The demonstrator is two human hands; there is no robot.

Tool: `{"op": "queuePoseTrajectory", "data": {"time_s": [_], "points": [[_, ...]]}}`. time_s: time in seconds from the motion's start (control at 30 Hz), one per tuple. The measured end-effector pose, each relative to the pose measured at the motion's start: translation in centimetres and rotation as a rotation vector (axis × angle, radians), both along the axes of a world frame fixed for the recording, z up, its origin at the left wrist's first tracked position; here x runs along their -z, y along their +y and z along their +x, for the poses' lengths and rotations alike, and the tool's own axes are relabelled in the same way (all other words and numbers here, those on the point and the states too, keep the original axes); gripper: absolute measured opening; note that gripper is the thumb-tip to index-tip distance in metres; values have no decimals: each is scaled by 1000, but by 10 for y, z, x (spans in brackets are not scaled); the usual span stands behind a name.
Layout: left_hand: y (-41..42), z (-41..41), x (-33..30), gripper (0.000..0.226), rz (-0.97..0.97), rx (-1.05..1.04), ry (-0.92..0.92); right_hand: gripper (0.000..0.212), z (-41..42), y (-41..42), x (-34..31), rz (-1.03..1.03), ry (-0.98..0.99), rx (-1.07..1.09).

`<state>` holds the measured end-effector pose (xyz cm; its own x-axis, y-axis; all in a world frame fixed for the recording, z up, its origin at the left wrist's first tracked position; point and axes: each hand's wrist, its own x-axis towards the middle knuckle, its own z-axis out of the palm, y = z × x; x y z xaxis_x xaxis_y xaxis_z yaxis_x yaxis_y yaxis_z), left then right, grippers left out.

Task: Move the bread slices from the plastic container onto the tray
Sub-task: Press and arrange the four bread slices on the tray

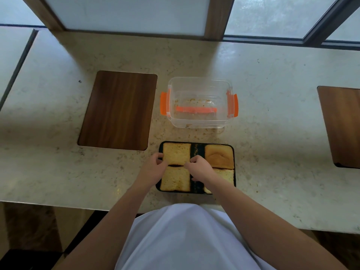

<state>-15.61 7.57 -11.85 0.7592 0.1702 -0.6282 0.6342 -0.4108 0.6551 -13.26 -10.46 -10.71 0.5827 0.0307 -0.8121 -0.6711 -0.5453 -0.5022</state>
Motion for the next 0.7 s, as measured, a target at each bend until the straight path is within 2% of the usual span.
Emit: {"op": "queuePoseTrajectory", "data": {"time_s": [0.17,0.37,0.47,0.53,0.6,0.7], "points": [[3,2,-2,38,12,33,7,53,0,0,0,-6,-7,0],[1,1,-5,41,24,41,14,49,-4,-12,1,12,-53,43],[-7,1,-9,47,137,54,-85,43,-8,-28,-2,13,-113,64],[-21,3,-17,41,172,47,-219,40,-8,-46,-5,-26,-180,84],[-43,8,-24,33,141,99,-272,40,-8,-68,-8,-94,-243,110],[-82,18,-26,29,41,229,-211,47,-12,-98,-7,-188,-255,141]]}}
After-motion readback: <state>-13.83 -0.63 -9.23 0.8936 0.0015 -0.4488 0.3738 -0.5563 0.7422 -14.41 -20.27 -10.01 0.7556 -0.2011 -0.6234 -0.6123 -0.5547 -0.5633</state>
